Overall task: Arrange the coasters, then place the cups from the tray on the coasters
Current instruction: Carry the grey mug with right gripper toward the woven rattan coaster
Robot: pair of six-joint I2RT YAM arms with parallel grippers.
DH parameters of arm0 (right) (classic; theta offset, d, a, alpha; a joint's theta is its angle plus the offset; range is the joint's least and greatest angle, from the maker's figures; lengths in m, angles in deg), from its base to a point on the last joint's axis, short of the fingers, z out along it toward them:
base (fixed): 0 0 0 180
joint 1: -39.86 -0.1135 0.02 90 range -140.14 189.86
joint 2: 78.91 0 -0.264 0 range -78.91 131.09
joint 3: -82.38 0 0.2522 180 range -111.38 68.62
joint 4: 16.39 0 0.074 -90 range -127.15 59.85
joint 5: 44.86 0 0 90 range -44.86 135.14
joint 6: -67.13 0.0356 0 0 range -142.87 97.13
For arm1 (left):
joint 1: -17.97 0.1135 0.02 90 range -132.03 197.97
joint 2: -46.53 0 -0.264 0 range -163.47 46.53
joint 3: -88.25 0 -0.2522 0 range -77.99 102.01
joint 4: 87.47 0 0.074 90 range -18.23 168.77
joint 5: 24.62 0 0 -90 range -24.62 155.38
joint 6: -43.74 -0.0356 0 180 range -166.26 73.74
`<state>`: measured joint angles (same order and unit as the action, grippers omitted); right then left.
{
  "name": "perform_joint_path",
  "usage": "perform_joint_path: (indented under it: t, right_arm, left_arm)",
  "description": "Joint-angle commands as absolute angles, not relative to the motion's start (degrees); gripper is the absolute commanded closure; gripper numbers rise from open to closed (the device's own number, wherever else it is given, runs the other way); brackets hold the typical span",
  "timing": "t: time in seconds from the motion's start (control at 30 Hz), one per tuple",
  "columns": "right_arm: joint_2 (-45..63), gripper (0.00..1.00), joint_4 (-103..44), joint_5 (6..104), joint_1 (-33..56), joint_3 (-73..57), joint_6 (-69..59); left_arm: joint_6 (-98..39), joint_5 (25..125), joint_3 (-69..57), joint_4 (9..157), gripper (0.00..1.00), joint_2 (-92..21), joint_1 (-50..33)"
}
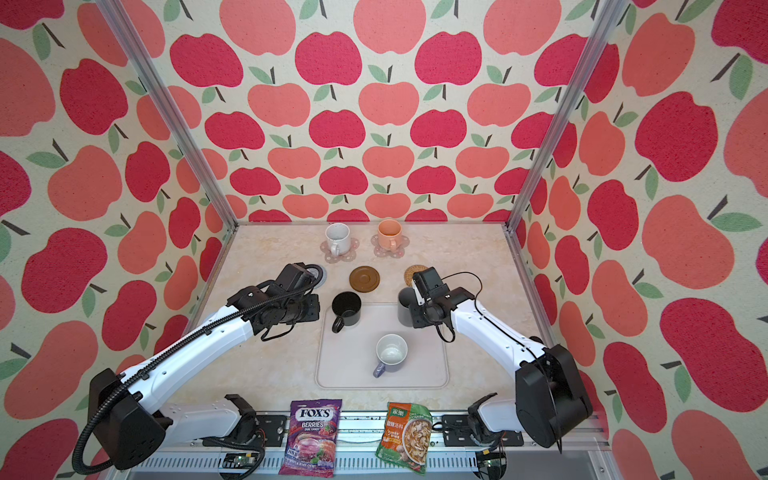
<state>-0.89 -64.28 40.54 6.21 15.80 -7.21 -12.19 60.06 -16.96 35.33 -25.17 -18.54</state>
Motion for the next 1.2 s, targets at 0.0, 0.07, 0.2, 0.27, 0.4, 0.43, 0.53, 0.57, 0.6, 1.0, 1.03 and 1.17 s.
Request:
perform_joint_path:
  t: [0.0,0.07,0.2,0.27,0.4,0.43,0.53,0.57,0.6,1.0,1.03,1.17]
  right_arm:
    - [-0.28,0.74,-63.04,39.82,6.05,15.79,-6.64]
    - [-0.12,0.77,-62.95,40.00,6.00,15.84,-6.54]
    - [-0.20,0.86,-63.24,39.69,5.77,16.14,-6.85]
    - [-0.31,0.88,-63.51,39.38,5.76,16.26,-6.91]
    - [-0.34,0.94,-63.80,39.75,5.57,16.72,-7.20]
    - [-0.30,0.96,-63.89,39.82,5.43,16.78,-7.30]
    - [0.01,1.00,-64.79,39.70,5.10,16.76,-7.48]
    - [0.10,1.00,-65.15,39.47,4.81,16.78,-7.57]
    - [-0.01,1.00,-65.42,39.26,4.56,16.85,-7.76]
    - [-5.02,1.00,-66.59,34.04,2.26,18.51,-9.02]
    - [-6.02,1.00,-66.67,33.58,2.29,18.36,-9.37]
    - [-9.20,1.00,-67.57,31.81,2.29,17.49,-10.37]
  left_arm:
    - [-11.36,59.78,-17.08,34.54,0.65,-25.37,-18.77]
    - [-11.40,59.68,-17.07,34.47,0.65,-25.24,-18.77]
    - [-11.53,59.40,-17.07,34.14,0.65,-25.10,-18.77]
    - [-11.54,59.23,-17.08,34.09,0.65,-24.93,-18.81]
    - [-11.53,59.07,-17.17,34.03,0.65,-24.58,-18.77]
    - [-11.51,59.05,-17.17,34.03,0.65,-24.58,-18.77]
    - [-11.47,59.06,-17.09,33.94,0.65,-24.35,-18.77]
    - [-11.50,59.05,-17.06,33.86,0.65,-24.25,-18.77]
    - [-11.54,58.94,-17.08,33.77,0.65,-24.12,-18.77]
    - [-11.82,59.05,-16.64,33.94,0.65,-24.57,-18.77]
    - [-11.87,59.05,-16.64,34.03,0.65,-24.62,-18.81]
    - [-11.94,59.05,-16.58,34.38,0.65,-24.70,-18.77]
